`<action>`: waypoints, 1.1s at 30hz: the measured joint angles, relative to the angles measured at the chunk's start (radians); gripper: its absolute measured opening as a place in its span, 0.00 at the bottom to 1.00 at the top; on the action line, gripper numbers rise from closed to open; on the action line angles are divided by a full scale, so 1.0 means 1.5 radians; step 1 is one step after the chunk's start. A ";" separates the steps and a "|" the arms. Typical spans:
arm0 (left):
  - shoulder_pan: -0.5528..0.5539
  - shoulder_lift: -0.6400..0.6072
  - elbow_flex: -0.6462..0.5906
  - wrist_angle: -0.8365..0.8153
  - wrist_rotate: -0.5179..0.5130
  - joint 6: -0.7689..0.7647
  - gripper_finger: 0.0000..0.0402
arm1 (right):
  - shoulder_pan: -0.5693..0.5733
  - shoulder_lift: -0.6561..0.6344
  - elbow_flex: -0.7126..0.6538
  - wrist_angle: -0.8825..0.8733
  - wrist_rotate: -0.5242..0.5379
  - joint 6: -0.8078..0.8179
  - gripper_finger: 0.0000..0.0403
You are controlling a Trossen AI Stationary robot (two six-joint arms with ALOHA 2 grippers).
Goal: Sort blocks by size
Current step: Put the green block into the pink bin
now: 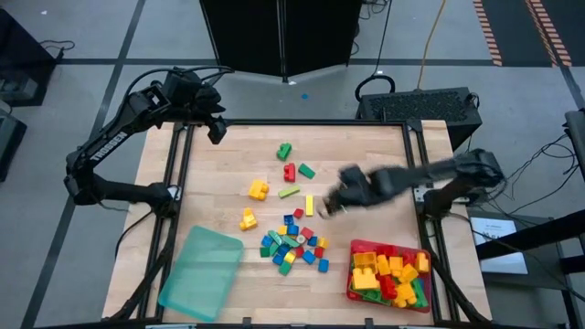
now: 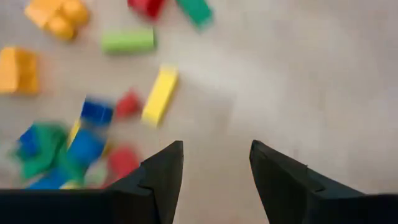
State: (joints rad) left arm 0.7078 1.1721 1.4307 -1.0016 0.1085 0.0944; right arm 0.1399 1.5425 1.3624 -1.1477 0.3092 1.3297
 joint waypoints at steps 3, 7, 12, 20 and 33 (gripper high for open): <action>0.000 0.000 0.000 -0.001 0.000 0.000 0.64 | -0.109 0.043 0.000 0.097 -0.002 -0.219 0.45; 0.000 0.000 0.000 -0.002 0.000 0.000 0.64 | -0.213 0.110 0.000 0.272 -0.061 -0.465 0.45; 0.000 0.000 0.000 -0.010 0.000 -0.001 0.64 | -0.287 0.183 0.000 0.350 -0.139 -0.588 0.53; 0.000 0.000 0.000 -0.020 0.000 -0.002 0.64 | -0.333 0.253 -0.001 0.344 -0.160 -0.706 0.71; 0.000 0.000 0.000 -0.020 -0.002 -0.006 0.64 | -0.332 0.281 -0.002 0.422 -0.211 -0.812 0.78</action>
State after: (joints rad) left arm 0.7078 1.1721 1.4307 -1.0313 0.1055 0.0853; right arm -0.3588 1.9646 1.3602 -0.5148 -0.0071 0.1123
